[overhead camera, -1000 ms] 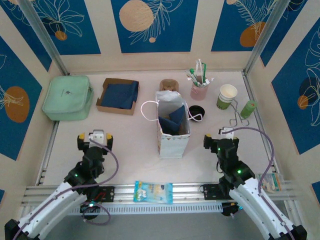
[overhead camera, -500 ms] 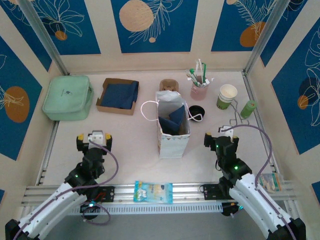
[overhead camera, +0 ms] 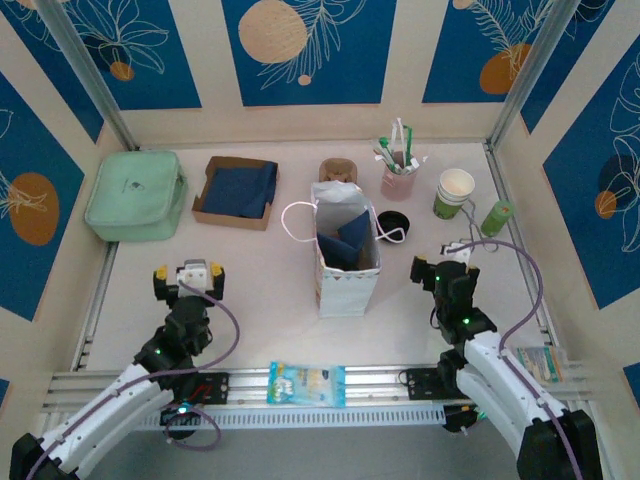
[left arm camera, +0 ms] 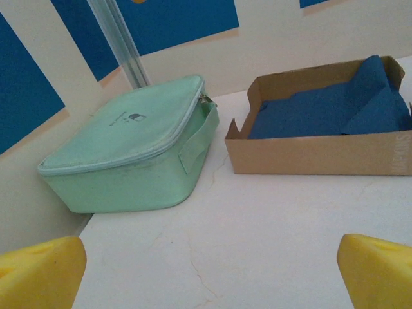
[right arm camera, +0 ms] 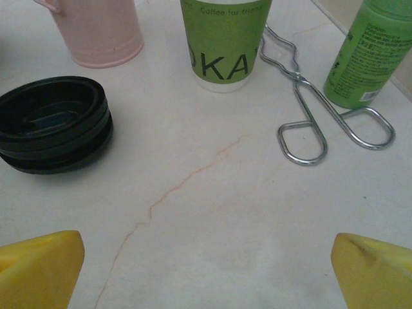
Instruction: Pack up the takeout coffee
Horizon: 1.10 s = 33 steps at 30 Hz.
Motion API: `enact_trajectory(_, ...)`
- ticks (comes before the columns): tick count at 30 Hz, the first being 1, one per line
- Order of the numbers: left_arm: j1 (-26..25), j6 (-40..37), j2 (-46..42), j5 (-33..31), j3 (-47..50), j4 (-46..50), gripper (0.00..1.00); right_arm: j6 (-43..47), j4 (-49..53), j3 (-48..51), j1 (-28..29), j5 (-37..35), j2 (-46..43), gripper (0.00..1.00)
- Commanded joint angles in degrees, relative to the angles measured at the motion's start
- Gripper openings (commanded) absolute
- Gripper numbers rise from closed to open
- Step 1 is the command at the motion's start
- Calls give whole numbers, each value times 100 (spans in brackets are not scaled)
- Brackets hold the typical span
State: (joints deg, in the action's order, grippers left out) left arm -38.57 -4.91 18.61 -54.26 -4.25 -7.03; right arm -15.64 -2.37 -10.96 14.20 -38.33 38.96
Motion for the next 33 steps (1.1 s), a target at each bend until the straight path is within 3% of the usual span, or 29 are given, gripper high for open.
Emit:
enact_trajectory(1,99,-126,151,-37,104,-515,99,-6,-648,-103,-90,214,222,99)
enact_trajectory(26,1414,147,2179,1218,-100,-1985,99,164,-2028,-619,-477,473,2165,99)
enact_trajectory(33,1744,144,2961,1466,-126,-2829,99,264,-2345,-861,-503,534,2738,99)
